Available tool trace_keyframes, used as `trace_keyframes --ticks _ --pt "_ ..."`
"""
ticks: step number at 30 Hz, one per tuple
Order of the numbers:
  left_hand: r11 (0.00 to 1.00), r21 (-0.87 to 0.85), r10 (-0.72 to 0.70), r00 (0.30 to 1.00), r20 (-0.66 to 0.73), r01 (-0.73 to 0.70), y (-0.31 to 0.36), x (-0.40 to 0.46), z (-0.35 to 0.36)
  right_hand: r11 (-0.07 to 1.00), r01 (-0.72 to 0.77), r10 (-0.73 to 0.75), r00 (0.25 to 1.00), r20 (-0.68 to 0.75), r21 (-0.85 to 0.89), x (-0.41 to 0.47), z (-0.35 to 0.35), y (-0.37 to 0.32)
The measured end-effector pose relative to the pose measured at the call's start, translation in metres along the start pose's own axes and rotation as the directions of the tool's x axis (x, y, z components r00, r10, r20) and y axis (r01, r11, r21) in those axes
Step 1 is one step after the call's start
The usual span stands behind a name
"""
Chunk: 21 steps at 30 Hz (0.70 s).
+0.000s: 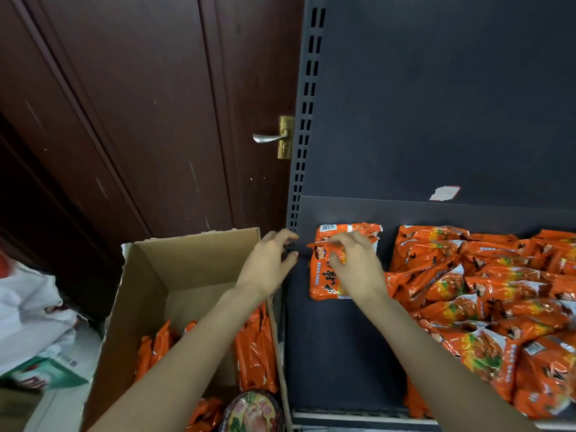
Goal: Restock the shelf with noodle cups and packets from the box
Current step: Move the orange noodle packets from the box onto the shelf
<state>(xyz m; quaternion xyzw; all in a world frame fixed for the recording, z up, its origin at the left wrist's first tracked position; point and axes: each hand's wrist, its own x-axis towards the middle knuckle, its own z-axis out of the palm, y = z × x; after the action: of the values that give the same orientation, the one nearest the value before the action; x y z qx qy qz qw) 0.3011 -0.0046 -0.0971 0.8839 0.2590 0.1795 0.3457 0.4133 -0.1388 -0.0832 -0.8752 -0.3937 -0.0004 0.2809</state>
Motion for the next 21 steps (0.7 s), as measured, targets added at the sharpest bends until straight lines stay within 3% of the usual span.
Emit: trace_keyframes --ticks 4,7,11,21 --pt "1.0 0.015 0.017 0.998 -0.066 -0.016 -0.027 -0.027 -0.029 0.973 0.044 -0.088 0.978 0.19 0.225 -0.014 0.024 -0.034" --pt "0.999 0.028 -0.042 0.998 -0.039 0.043 -0.053 -0.043 -0.039 0.971 0.006 -0.089 0.936 0.339 0.239 -0.028 0.047 -0.053" --pt "0.988 0.051 -0.15 0.985 0.084 0.146 -0.091 -0.057 -0.032 0.981 -0.106 0.019 0.887 0.461 0.163 -0.042 0.074 -0.064" --pt "0.94 0.199 -0.335 0.864 0.376 0.278 -0.125 -0.069 0.018 0.957 -0.187 0.067 0.888 0.456 0.222 -0.056 0.095 -0.052"
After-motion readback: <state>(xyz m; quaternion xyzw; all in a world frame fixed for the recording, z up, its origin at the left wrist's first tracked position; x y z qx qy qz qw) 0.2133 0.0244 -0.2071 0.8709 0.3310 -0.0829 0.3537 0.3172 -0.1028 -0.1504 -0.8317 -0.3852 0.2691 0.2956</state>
